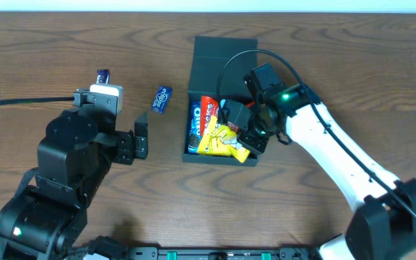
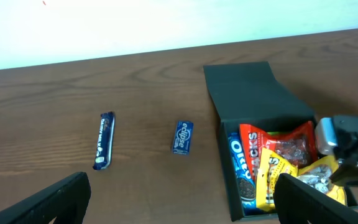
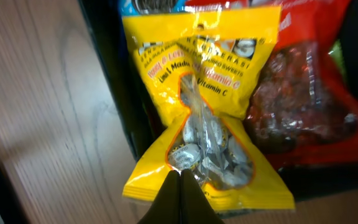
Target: Pack container
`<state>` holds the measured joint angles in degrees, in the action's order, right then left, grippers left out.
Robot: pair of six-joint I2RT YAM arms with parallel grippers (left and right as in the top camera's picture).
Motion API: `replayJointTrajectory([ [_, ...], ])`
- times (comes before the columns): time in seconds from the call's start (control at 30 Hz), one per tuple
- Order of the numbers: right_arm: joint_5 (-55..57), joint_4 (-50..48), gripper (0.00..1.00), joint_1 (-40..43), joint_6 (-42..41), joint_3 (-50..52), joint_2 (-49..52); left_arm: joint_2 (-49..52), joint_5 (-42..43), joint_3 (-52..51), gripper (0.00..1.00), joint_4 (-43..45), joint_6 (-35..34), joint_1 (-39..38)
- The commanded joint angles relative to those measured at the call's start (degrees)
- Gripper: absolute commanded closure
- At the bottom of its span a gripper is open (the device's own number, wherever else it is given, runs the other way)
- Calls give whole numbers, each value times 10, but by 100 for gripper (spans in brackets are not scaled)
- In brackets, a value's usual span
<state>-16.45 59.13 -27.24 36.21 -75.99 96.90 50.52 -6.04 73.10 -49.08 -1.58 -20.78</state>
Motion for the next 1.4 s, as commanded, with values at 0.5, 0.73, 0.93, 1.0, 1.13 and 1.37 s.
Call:
replayJointTrajectory([
  [0.5, 77, -16, 98, 0, -14, 3, 112, 0, -5, 6, 5, 0, 3, 2],
  [0.73, 65, -12, 99, -1, -17, 0, 108, 0, -6, 6, 5, 1, 4, 2],
  [0.93, 17, -12, 99, 0, -26, -18, 68, 0, -30, 6, 5, 1, 17, 2],
  [1.0, -3, -18, 99, 0, -26, -26, 47, 0, -42, 6, 5, 2, 24, 2],
  [1.13, -21, -53, 99, 0, -45, -35, -1, 3, -51, 6, 5, 4, 52, 2],
  [1.37, -22, -133, 99, 1, -49, -35, -85, 46, -73, 5, 5, 6, 74, 2],
])
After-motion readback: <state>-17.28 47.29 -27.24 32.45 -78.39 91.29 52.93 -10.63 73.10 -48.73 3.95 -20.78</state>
